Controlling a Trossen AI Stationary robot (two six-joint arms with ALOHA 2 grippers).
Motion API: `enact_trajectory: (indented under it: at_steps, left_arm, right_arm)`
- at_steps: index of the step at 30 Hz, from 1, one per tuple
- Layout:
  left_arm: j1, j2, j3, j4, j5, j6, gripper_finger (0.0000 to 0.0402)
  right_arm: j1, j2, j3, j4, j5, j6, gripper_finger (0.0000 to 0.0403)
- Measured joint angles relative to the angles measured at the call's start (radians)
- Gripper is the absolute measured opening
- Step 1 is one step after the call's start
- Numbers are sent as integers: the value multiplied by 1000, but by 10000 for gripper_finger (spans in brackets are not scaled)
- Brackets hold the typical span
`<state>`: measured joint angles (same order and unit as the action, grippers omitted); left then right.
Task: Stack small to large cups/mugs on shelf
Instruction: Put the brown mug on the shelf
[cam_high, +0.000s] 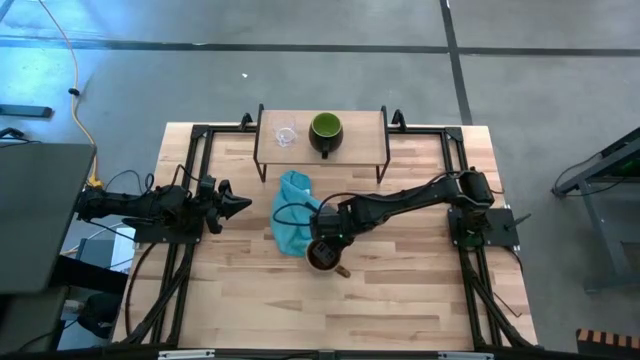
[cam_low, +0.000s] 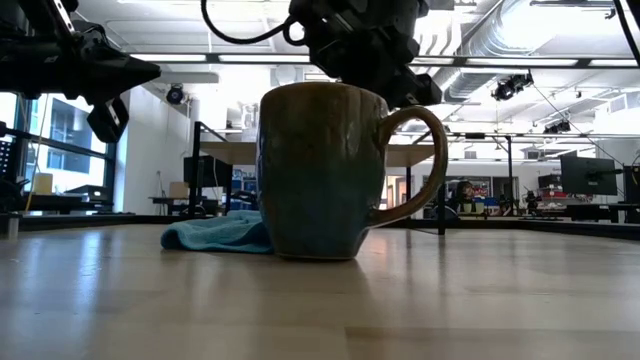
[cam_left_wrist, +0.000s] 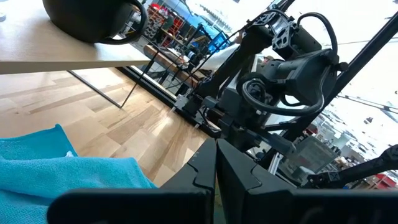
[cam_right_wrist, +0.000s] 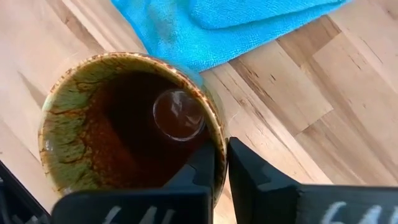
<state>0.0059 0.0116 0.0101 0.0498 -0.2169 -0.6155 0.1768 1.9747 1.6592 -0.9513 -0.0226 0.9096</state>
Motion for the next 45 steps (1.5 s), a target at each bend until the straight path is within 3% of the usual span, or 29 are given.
enact_trajectory:
  at_steps: [11,18,45]
  left_arm:
    - [0,0,0,0,0,0,1]
    - [0,0,0,0,0,0,1]
    - [0,0,0,0,3,0,1]
  right_arm:
    - [1,0,20,-49,27,85,1]
    - [0,2,88,-136,63,110,1]
    - [0,0,334,-412,46,356,0]
